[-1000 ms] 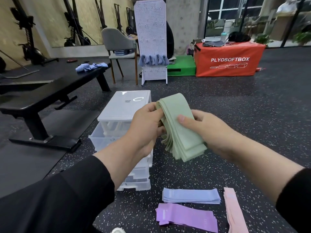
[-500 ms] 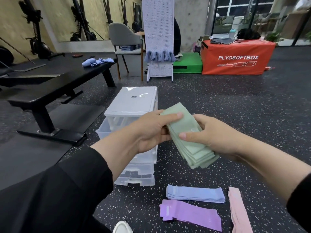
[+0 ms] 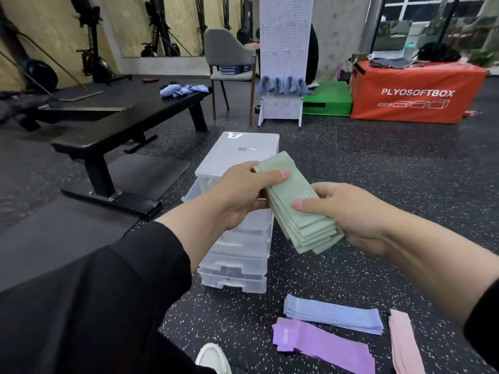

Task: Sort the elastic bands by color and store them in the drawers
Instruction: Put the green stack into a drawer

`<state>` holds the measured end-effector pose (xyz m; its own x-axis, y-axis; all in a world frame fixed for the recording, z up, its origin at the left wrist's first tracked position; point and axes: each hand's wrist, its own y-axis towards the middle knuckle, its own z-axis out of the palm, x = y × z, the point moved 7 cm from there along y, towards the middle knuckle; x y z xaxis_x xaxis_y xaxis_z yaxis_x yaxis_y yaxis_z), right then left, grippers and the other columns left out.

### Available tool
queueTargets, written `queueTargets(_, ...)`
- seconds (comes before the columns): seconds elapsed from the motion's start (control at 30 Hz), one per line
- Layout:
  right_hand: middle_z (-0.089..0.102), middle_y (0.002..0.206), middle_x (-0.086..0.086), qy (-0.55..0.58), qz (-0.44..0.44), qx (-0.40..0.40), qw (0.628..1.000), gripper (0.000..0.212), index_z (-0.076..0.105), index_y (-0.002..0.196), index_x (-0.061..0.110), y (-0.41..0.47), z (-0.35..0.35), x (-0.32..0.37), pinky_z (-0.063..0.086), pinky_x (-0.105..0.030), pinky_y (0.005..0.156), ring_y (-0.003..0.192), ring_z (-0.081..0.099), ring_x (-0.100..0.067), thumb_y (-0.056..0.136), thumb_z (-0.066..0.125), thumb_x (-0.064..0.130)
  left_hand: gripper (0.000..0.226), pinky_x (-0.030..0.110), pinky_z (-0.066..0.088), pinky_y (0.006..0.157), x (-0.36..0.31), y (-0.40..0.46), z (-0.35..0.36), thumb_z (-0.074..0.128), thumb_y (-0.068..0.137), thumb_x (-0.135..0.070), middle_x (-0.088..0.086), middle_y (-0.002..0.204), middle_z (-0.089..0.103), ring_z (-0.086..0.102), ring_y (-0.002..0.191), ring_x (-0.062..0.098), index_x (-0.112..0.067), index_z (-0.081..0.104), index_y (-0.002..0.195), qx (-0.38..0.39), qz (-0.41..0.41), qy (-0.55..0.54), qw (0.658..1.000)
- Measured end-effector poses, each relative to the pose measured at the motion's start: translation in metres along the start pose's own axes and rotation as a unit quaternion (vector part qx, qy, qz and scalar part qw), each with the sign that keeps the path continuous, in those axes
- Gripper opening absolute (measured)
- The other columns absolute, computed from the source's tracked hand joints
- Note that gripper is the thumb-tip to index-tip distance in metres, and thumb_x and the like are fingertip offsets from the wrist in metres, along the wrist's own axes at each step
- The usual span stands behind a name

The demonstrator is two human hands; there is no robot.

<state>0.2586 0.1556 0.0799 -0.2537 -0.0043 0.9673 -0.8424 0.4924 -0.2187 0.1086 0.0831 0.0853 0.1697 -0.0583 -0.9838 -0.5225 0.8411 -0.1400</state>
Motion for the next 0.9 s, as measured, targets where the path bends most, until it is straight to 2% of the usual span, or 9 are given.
queueTargets(0.2,0.077,0.096,-0.013,0.013,-0.002,0.020,1.000,0.022,0.072,0.111,0.013,0.047,0.027,0.019,0.057,-0.031,0.061,0.077,0.072,-0.021,0.091,0.072,0.022,0.039,0.038,0.063,0.080,-0.010,0.011,-0.044,0.074,0.092,-0.018,0.017,0.122,0.072,0.072,0.098,0.026,-0.004,0.064,0.126,-0.031,0.003,-0.026,0.999)
queueTargets(0.3,0.077,0.094,-0.014,-0.014,0.002,0.011,1.000,0.022,0.071,0.109,0.011,0.072,0.032,0.022,0.056,-0.029,0.058,0.073,0.070,-0.020,0.090,0.073,0.020,0.051,0.042,0.062,0.086,-0.007,0.024,-0.072,0.072,0.091,-0.044,0.012,0.122,0.072,0.071,0.104,0.026,-0.011,0.065,0.130,-0.019,-0.035,-0.006,0.999)
queueTargets(0.37,0.077,0.091,-0.013,-0.040,0.013,0.006,0.999,0.023,0.071,0.110,0.010,0.089,0.029,0.022,0.055,-0.029,0.057,0.071,0.069,-0.020,0.089,0.074,0.021,0.066,0.042,0.061,0.085,0.003,0.032,-0.108,0.068,0.086,-0.064,0.006,0.121,0.069,0.071,0.105,0.024,-0.019,0.061,0.133,-0.070,-0.057,0.025,0.996)
queueTargets(0.43,0.076,0.088,-0.012,-0.075,0.026,0.002,0.997,0.024,0.071,0.110,0.010,0.105,0.023,0.019,0.055,-0.030,0.055,0.068,0.068,-0.020,0.088,0.074,0.022,0.053,0.038,0.060,0.079,0.021,0.035,-0.150,0.064,0.091,-0.060,0.004,0.114,0.069,0.070,0.092,0.021,-0.017,0.062,0.123,-0.167,-0.047,0.074,0.982)
queueTargets(0.53,0.075,0.088,-0.016,-0.161,0.044,-0.018,0.986,0.022,0.071,0.108,0.013,0.124,0.009,0.015,0.050,-0.026,0.046,0.061,0.066,-0.017,0.089,0.074,0.022,0.021,0.035,0.050,0.073,0.054,0.037,-0.197,0.059,0.098,-0.034,0.004,0.093,0.068,0.062,0.078,0.024,-0.015,0.067,0.096,-0.263,0.025,0.283,0.922)
queueTargets(0.63,0.076,0.095,-0.019,-0.211,0.052,-0.008,0.976,0.018,0.073,0.106,0.017,0.141,0.000,0.015,0.049,-0.027,0.051,0.066,0.066,-0.020,0.089,0.074,0.022,0.024,0.044,0.048,0.090,0.092,0.042,-0.204,0.060,0.098,-0.030,0.004,0.118,0.065,0.061,0.102,0.028,-0.020,0.068,0.119,-0.266,0.109,0.526,0.800)
queueTargets(0.7,0.077,0.092,-0.016,-0.234,0.050,0.001,0.971,0.016,0.074,0.104,0.017,0.155,-0.004,0.017,0.049,-0.026,0.050,0.066,0.067,-0.019,0.088,0.074,0.021,0.031,0.051,0.042,0.097,0.106,0.048,-0.193,0.067,0.095,-0.027,0.005,0.129,0.063,0.058,0.116,0.030,-0.021,0.068,0.126,-0.257,0.177,0.594,0.741)
queueTargets(0.8,0.077,0.086,-0.012,-0.278,0.051,0.018,0.959,0.018,0.074,0.104,0.018,0.182,-0.004,0.020,0.050,-0.025,0.047,0.062,0.070,-0.018,0.086,0.076,0.023,0.031,0.051,0.034,0.102,0.116,0.066,-0.184,0.069,0.093,-0.022,0.005,0.132,0.064,0.057,0.124,0.029,-0.020,0.069,0.124,-0.231,0.220,0.623,0.714)
queueTargets(0.9,0.078,0.096,-0.011,-0.300,0.047,0.038,0.952,0.026,0.074,0.106,0.022,0.210,0.006,0.018,0.057,-0.045,0.076,0.091,0.074,-0.035,0.081,0.081,0.029,0.027,0.051,0.029,0.104,0.123,0.082,-0.187,0.068,0.093,-0.024,0.001,0.126,0.066,0.057,0.125,0.027,-0.021,0.068,0.120,-0.231,0.224,0.638,0.699)
